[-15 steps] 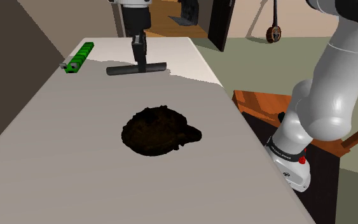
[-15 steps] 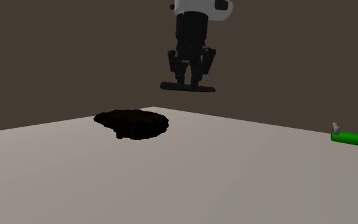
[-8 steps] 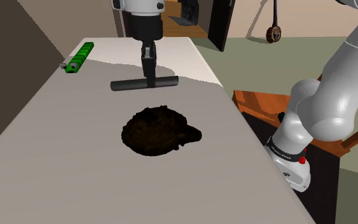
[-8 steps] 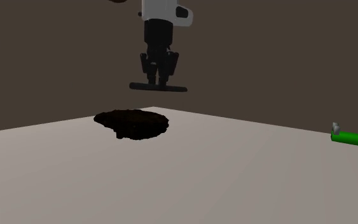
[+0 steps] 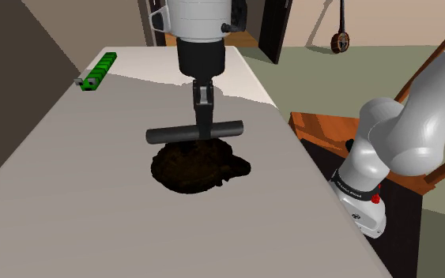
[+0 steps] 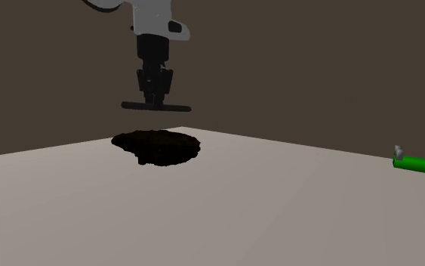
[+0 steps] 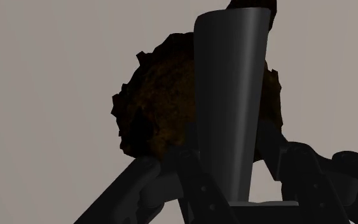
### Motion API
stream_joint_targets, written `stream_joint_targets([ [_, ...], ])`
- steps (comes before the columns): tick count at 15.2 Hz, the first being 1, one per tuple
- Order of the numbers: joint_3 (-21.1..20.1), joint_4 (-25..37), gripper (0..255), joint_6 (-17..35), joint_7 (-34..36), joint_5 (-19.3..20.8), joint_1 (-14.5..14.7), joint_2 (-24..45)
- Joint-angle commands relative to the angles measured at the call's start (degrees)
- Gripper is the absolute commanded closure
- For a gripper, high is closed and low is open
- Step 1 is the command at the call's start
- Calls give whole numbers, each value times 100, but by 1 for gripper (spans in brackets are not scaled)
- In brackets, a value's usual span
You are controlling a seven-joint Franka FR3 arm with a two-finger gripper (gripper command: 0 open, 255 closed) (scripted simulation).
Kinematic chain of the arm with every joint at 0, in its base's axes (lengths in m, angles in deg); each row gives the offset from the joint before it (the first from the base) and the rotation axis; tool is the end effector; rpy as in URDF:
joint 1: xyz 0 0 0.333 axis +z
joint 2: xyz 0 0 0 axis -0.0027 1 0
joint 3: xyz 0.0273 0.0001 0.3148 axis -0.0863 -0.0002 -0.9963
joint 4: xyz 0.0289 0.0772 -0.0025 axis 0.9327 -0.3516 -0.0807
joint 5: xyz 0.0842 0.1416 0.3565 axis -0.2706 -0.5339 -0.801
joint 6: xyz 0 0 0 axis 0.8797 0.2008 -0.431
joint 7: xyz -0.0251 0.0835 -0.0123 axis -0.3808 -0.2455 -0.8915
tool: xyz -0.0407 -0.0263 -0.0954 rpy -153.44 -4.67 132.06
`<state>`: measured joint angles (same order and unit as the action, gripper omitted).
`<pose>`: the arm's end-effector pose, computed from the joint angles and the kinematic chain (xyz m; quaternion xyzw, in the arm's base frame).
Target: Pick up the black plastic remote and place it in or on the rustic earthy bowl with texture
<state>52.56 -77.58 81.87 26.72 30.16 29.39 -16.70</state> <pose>0.3284 0.3763 0.5579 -0.9199 -0.3900 0.0205 0.0355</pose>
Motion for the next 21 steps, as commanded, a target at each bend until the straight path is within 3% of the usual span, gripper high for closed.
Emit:
stream_joint_targets([
  [1,-33,-168,255,89,49,-35,31,-89],
  [10,-71,-810,255,780,2,-56,48,-38],
  [18,-73,-836,255,811,0,-57,49,-34],
  [19,-73,-836,0,811,0,-57,49,-34],
  [21,-73,-836,0,811,0,-57,49,-34],
])
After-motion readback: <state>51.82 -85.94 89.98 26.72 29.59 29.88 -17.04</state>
